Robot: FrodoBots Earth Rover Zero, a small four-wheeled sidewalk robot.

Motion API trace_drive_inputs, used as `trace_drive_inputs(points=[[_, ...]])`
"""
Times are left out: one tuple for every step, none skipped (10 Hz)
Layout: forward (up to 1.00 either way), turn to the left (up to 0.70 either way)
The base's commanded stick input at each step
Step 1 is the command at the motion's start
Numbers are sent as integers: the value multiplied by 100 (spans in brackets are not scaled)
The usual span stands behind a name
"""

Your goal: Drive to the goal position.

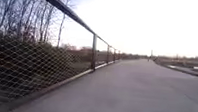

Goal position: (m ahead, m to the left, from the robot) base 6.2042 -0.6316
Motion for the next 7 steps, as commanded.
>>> trace_drive_inputs(points=[[7,2],[7,2],[6,2],[6,2],[6,2],[6,2],[7,2]])
